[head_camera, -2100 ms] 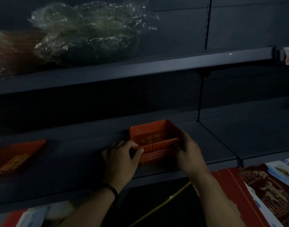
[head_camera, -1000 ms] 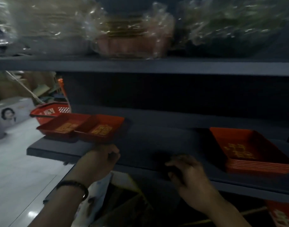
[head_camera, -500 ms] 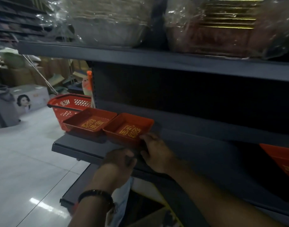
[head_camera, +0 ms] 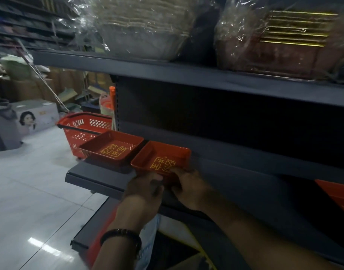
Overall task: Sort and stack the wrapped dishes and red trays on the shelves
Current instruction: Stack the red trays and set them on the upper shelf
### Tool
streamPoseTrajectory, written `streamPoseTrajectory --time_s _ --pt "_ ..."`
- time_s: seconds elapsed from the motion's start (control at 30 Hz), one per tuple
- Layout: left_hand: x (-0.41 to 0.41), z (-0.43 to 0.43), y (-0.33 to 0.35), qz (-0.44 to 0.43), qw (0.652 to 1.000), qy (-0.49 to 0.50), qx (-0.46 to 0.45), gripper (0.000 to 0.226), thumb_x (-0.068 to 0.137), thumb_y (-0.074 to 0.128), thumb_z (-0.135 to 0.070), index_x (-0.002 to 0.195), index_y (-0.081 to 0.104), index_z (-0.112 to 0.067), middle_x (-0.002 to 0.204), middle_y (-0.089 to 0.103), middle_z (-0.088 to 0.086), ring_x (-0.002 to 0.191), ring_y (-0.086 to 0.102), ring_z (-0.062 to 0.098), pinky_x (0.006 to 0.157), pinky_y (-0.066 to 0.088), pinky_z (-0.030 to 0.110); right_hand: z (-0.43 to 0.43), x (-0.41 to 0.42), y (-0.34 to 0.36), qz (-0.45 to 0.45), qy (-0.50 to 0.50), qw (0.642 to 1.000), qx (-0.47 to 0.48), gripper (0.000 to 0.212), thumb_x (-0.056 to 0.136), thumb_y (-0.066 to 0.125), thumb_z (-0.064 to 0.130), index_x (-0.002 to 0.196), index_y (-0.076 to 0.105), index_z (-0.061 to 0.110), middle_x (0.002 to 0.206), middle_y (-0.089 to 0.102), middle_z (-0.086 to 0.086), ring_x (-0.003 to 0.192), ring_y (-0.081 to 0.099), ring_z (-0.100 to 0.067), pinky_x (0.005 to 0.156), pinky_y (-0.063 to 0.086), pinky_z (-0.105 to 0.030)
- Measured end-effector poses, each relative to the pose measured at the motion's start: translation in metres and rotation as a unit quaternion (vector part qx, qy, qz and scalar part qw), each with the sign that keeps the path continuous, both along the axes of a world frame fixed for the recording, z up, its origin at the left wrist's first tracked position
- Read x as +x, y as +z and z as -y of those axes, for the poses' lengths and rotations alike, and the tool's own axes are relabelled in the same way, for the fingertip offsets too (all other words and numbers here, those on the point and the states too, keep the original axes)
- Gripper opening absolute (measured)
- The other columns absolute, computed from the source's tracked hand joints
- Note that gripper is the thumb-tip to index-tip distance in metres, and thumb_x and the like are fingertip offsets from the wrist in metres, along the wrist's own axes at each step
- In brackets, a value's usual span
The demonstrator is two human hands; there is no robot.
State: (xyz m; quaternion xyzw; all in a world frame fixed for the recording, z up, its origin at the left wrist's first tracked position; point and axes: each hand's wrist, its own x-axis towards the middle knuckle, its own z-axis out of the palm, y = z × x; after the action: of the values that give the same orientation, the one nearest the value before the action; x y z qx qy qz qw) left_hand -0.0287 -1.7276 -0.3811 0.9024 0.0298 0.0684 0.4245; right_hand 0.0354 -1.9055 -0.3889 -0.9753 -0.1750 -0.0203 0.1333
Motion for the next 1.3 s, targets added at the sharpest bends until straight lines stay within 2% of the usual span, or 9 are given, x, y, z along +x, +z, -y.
streamPoseTrajectory --time_s 0.23,0.37,0.57,0.73,0.87,0.97,1.03,1.1,1.3 --pt "-0.002 -0.009 0.002 -0.03 0.997 0.048 0.055 0.05 0.099 0.067 -0.031 0.144 0.051 -0.043 0.139 0.055 0.009 0.123 0.062 0.033 0.105 0.054 0.045 0.061 -0.052 -0.014 0.1 -0.076 0.992 -0.013 0.026 0.103 0.05 0.05 0.121 0.066 0.04 0.122 0.064 0.011 0.121 0.052 -0.019 0.097 0.05 -0.037" --pt "-0.005 0.008 0.002 -0.072 0.997 -0.011 0.037 0.052 0.1 0.07 -0.028 0.15 0.054 -0.028 0.149 0.061 0.001 0.13 0.061 0.021 0.106 0.049 0.026 0.088 -0.064 -0.014 0.143 -0.109 0.983 -0.043 0.023 0.103 0.05 0.044 0.111 0.071 0.038 0.115 0.07 0.009 0.114 0.053 -0.02 0.097 0.047 -0.037" --pt "-0.011 0.044 0.005 -0.065 0.989 -0.088 -0.097 0.041 0.106 0.043 0.013 0.146 0.043 0.021 0.154 0.044 0.039 0.096 0.046 0.021 0.057 0.042 0.0 0.071 -0.081 -0.007 0.116 -0.095 0.989 -0.015 0.035 0.095 0.059 0.033 0.13 0.066 0.035 0.132 0.055 -0.003 0.122 0.051 -0.026 0.107 0.045 -0.037" --pt "-0.019 0.051 -0.01 -0.132 0.973 -0.084 -0.171 0.038 0.104 0.05 0.005 0.125 0.074 -0.015 0.126 0.074 0.008 0.098 0.068 0.012 0.087 0.057 0.019 0.056 -0.097 -0.005 0.048 -0.064 0.996 0.027 0.03 0.094 0.066 0.051 0.122 0.068 0.039 0.121 0.067 0.005 0.116 0.06 -0.017 0.088 0.05 -0.03" --pt "-0.016 0.045 -0.01 -0.069 0.962 0.002 -0.263 0.033 0.104 0.057 -0.002 0.136 0.064 -0.008 0.123 0.064 0.003 0.091 0.065 0.006 0.067 0.046 0.005 0.077 -0.102 -0.014 0.062 -0.114 0.99 0.057 0.037 0.089 0.061 0.07 0.103 0.07 0.038 0.104 0.066 0.009 0.102 0.062 -0.015 0.077 0.051 -0.03" --pt "-0.011 0.039 -0.013 0.012 0.985 0.01 -0.174 0.045 0.103 0.062 -0.002 0.147 0.057 -0.008 0.128 0.053 0.005 0.081 0.06 -0.009 0.066 0.044 0.0 0.103 -0.109 -0.018 0.067 -0.134 0.987 0.054 0.035 0.095 0.053 0.068 0.101 0.068 0.036 0.098 0.069 0.011 0.094 0.065 -0.013 0.076 0.055 -0.033" --pt "-0.011 0.036 -0.016 -0.005 0.995 -0.012 -0.102 0.052 0.101 0.065 -0.007 0.148 0.057 -0.029 0.137 0.05 -0.001 0.084 0.06 0.007 0.072 0.051 0.011 0.12 -0.117 -0.02 0.075 -0.142 0.986 0.049 0.031 0.099 0.051 0.062 0.101 0.066 0.035 0.099 0.067 0.013 0.094 0.064 -0.011 0.078 0.054 -0.033" --pt "-0.011 0.039 -0.02 -0.024 0.998 -0.051 -0.009 0.051 0.1 0.068 -0.012 0.138 0.059 -0.045 0.129 0.054 -0.007 0.092 0.06 0.01 0.081 0.054 0.024 0.136 -0.125 -0.024 0.084 -0.152 0.983 0.055 0.023 0.102 0.054 0.054 0.099 0.064 0.033 0.101 0.065 0.015 0.094 0.064 -0.009 0.077 0.05 -0.028" --pt "-0.015 0.07 -0.028 -0.063 0.99 -0.122 0.009 0.03 0.096 0.075 -0.012 0.097 0.073 -0.041 0.119 0.066 -0.01 0.109 0.063 0.011 0.1 0.051 0.032 0.18 -0.144 -0.034 0.099 -0.172 0.973 0.122 0.015 0.095 0.076 0.031 0.096 0.064 0.041 0.095 0.064 0.023 0.082 0.06 0.009 0.076 0.041 -0.003"
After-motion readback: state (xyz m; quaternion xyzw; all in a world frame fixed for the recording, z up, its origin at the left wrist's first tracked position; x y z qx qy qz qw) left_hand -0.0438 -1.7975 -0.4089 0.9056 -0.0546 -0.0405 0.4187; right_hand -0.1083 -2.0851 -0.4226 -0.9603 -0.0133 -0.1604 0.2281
